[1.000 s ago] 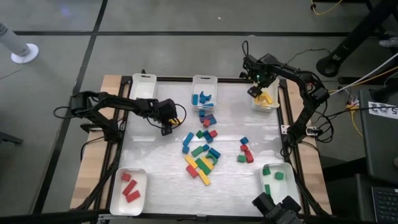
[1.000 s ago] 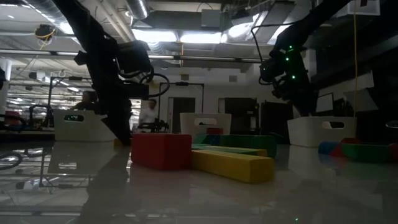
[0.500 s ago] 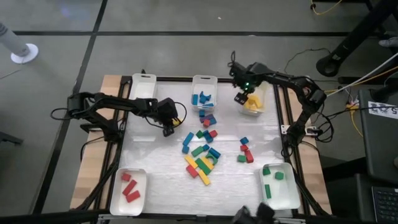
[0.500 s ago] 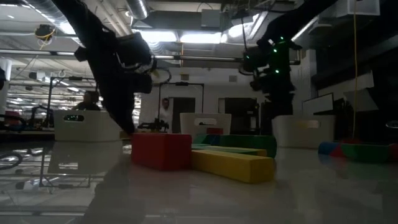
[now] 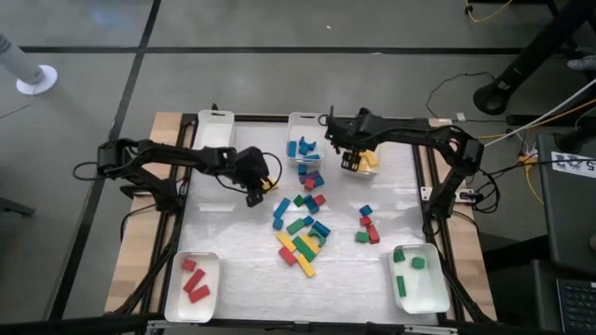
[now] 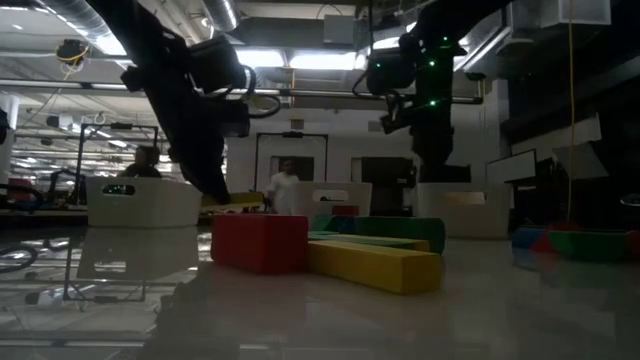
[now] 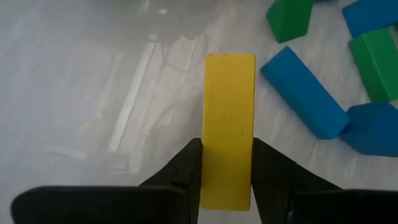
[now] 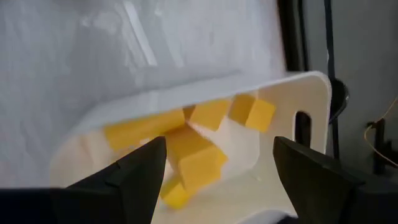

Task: Sort blocks
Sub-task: Put the yellow block into the top right white bin

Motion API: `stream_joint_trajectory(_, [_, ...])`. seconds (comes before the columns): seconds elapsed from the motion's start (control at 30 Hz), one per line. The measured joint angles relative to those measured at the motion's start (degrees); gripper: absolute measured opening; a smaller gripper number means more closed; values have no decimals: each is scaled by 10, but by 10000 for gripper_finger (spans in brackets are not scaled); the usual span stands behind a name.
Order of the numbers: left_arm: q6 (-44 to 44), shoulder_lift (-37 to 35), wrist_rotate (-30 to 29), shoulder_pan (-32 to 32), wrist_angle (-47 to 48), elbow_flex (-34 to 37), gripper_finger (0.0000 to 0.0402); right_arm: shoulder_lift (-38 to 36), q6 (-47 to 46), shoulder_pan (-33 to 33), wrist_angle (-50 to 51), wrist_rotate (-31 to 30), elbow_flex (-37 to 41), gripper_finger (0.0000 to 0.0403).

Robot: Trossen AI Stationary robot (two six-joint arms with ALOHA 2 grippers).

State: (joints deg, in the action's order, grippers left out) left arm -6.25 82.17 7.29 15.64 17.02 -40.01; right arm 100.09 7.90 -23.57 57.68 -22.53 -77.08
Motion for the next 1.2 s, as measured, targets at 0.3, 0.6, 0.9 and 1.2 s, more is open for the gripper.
stream_joint_trajectory(0.3, [0,0,-2,-15,-1,0,93,-12,-32,5,25,-74,-4,294])
stream_joint_trajectory(0.6, [2,0,-2,-18,-1,-1,94,-59,-67,7,-25,28,-32,294])
stream_joint_trajectory(0.9, [2,0,-2,-18,-1,-1,94,-21,-77,8,-69,146,-11,294])
stream_joint_trajectory(1.2, [10,0,-2,-17,-1,-1,94,-9,-75,-3,-70,68,67,294])
